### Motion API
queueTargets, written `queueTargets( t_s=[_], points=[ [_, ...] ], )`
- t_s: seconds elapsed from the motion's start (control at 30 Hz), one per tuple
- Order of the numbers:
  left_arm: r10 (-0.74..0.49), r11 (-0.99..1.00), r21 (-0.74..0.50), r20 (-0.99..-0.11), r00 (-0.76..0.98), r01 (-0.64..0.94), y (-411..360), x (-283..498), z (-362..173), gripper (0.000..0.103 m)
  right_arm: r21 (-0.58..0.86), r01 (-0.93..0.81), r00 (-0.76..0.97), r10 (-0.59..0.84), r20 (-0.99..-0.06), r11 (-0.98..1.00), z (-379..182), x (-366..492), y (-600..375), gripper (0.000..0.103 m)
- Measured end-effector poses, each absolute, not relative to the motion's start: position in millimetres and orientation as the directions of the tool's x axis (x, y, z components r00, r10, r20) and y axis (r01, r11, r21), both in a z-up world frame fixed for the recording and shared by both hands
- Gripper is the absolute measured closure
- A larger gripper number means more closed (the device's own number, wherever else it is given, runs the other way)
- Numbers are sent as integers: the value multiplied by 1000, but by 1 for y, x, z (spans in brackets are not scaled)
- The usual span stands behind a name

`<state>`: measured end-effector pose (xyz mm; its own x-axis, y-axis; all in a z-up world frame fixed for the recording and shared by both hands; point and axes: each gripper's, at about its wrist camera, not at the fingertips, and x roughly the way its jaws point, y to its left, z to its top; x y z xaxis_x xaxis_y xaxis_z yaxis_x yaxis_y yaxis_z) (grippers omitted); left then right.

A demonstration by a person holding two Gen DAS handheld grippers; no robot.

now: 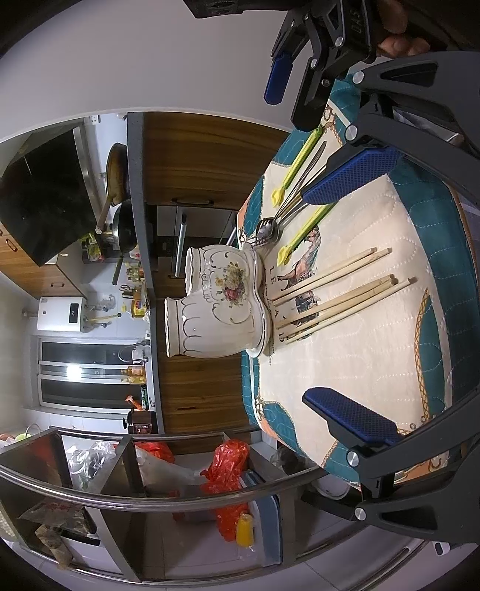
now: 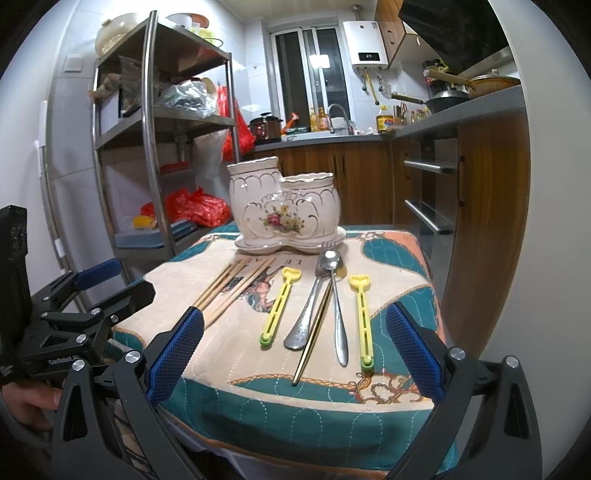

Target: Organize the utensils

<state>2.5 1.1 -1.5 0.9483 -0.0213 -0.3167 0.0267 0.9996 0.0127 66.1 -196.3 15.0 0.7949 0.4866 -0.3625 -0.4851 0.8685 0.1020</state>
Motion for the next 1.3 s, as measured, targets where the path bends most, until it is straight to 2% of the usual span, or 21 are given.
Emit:
queueTargets(
  t_s=[1.3],
  points=[
    [-47, 999, -9, -343, 938, 46, 4, 4, -3, 5, 140, -478, 777, 492, -392, 867, 19, 66, -196, 5]
  ],
)
